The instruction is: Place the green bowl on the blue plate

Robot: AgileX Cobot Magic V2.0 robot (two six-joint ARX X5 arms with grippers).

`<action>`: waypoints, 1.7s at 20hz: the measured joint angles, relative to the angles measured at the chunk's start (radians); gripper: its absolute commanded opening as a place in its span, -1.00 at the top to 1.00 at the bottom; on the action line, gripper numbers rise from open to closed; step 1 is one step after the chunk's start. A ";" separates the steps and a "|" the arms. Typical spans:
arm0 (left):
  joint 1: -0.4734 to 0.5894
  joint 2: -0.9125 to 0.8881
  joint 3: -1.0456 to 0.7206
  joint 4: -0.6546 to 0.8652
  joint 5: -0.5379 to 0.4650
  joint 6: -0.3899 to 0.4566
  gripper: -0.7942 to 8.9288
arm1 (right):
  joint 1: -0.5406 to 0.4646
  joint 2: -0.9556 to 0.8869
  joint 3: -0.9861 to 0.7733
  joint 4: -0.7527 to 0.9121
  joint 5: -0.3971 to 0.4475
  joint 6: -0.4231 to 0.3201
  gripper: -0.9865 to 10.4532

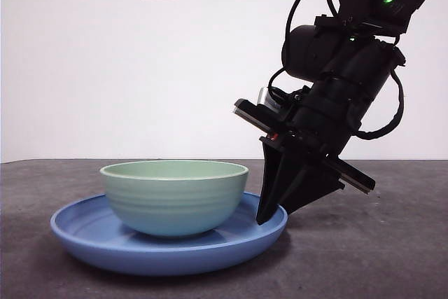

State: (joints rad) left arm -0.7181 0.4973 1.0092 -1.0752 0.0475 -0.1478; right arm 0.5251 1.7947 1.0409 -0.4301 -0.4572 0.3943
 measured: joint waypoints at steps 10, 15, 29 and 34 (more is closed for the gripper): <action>0.000 0.000 0.000 -0.007 0.000 0.000 -0.50 | -0.015 -0.116 0.002 -0.119 0.148 -0.040 0.35; 0.000 0.000 0.000 -0.008 0.000 0.000 -0.50 | -0.016 -0.298 0.002 -0.288 0.192 -0.111 0.20; 0.000 0.000 0.000 -0.007 0.000 0.000 -0.50 | 0.072 -0.954 0.002 -0.599 0.256 -0.228 -0.13; 0.000 0.000 0.000 -0.007 0.000 0.000 -0.50 | 0.085 -1.082 0.002 -0.638 0.256 -0.249 -0.13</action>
State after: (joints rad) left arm -0.7181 0.4973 1.0092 -1.0821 0.0475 -0.1478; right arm 0.6102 0.7124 1.0424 -1.0683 -0.2008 0.1448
